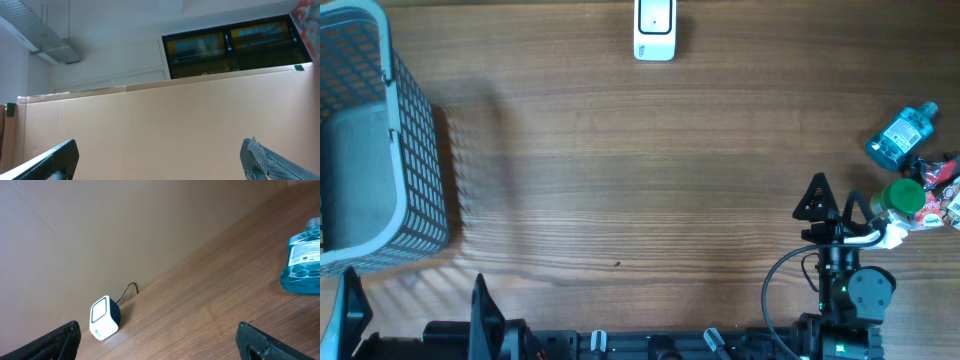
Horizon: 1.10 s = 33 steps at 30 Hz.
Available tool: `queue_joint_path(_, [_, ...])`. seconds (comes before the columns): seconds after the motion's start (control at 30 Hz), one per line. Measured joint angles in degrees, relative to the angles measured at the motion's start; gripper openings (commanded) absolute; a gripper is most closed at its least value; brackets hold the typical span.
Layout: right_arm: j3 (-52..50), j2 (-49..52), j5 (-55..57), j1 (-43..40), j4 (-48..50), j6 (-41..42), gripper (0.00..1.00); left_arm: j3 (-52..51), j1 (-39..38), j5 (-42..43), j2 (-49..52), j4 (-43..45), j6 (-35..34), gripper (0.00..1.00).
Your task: Scan the item barcode
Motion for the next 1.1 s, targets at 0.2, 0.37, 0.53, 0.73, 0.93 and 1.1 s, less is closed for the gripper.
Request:
queue_joint_path(0.2, [0.0,0.0,0.5,0.0,0.0,0.2,1.0,-4.2,0.0,0.4,0.0,-2.3,-1.4,1.0])
queue_joint_path(0.37, [0.0,0.0,0.5,0.0,0.0,0.2,0.99,-5.3,0.0,2.6,0.0,-14.8,-1.7,1.0])
queue_joint_path(0.53, [0.0,0.0,0.5,0.0,0.0,0.2,1.0,-5.4,0.0,2.4,0.0,-22.9,1.5,1.0])
queue_joint_path(0.73, [0.0,0.1,0.5,0.0,0.0,0.2,1.0,-11.8,0.0,2.2,-0.1,-20.6,2.4,1.0])
queue_joint_path(0.93, [0.0,0.2,0.5,0.0,0.0,0.2,1.0,-30.9,-0.4,1.7,0.0,4.4,-1.7,1.0])
queue_joint_path(1.1, [0.0,0.2,0.5,0.0,0.0,0.2,1.0,-40.5,-2.3,-4.5,0.0,7.6,-7.7,1.0])
